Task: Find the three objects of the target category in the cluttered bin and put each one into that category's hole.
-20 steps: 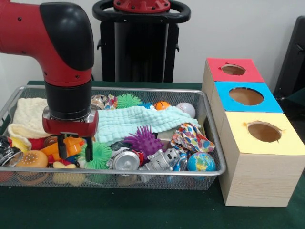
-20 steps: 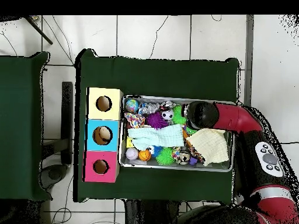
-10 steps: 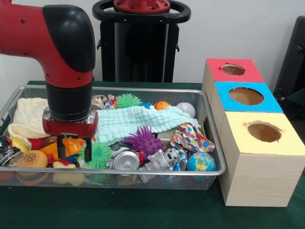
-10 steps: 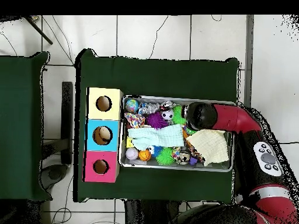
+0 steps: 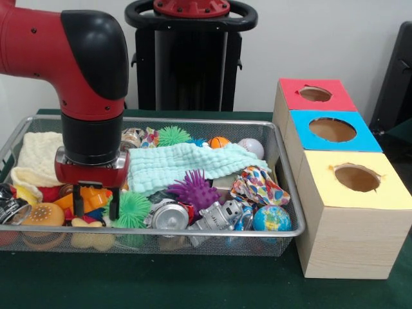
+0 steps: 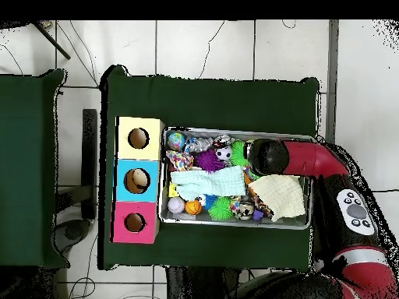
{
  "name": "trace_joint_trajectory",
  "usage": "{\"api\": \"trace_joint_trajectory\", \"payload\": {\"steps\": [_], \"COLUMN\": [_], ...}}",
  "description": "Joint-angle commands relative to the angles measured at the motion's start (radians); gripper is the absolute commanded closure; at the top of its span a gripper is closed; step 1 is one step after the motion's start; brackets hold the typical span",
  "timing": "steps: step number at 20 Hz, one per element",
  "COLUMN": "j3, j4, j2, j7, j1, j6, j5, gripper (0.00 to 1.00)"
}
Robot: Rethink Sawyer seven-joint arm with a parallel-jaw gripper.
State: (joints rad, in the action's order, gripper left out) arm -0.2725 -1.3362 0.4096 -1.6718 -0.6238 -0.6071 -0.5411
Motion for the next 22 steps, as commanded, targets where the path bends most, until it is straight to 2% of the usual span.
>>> {"api": "trace_joint_trajectory", "payload": {"steps": [1, 22], "j3": [-0.005, 0.006], "j4": [-0.025, -0.017], "j2": [-0.039, -0.047], "j7": [0.053, 0.034], "j1": [-0.007, 0.002], "j6": [0.034, 0.062], "j5": [-0.062, -0.079], "gripper": [0.00, 0.00]}}
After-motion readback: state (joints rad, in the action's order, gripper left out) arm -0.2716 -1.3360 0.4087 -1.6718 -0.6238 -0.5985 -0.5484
